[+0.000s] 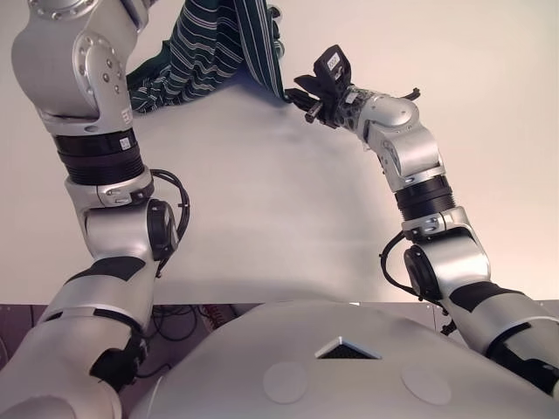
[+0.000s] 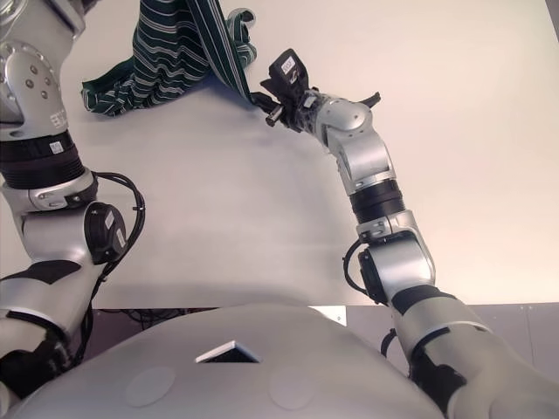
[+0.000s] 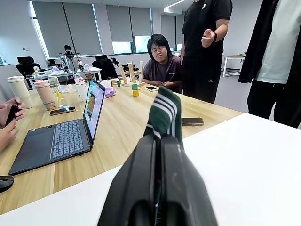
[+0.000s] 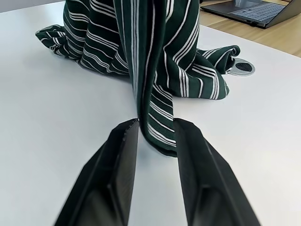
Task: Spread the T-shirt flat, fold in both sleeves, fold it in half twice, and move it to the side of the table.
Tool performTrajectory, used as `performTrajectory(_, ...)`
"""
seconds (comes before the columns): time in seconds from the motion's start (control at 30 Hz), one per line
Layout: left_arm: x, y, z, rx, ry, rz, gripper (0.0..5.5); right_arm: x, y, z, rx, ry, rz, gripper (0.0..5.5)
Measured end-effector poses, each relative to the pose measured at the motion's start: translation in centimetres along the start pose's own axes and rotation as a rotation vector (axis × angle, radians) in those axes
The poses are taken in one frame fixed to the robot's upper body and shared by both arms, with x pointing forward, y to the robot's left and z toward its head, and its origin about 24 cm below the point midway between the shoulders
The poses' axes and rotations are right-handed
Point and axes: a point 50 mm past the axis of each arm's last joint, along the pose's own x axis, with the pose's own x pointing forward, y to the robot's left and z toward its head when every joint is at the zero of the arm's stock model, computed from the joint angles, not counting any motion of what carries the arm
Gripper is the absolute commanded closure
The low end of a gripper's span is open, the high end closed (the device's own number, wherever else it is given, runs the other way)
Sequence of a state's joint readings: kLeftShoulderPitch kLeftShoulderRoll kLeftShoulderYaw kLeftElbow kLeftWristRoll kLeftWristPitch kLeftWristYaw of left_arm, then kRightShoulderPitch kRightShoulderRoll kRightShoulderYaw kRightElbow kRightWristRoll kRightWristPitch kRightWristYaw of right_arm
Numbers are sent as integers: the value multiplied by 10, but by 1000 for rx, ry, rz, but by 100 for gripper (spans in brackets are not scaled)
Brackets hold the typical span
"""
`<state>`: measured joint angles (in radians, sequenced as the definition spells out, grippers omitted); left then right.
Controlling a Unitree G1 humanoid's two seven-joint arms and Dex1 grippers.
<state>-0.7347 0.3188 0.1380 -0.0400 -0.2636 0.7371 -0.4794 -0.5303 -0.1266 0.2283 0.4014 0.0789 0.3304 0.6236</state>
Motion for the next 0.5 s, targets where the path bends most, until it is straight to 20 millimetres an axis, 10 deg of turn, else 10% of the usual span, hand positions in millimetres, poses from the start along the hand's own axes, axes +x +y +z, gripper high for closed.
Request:
performTrajectory(0.33, -1, -8, 9, -10, -37, -31, 550, 18, -5, -18, 3, 110, -72, 418)
performTrajectory(0.5, -2, -9, 11, -19, -48, -34, 550, 29, -2, -12, -5, 90, -63, 502)
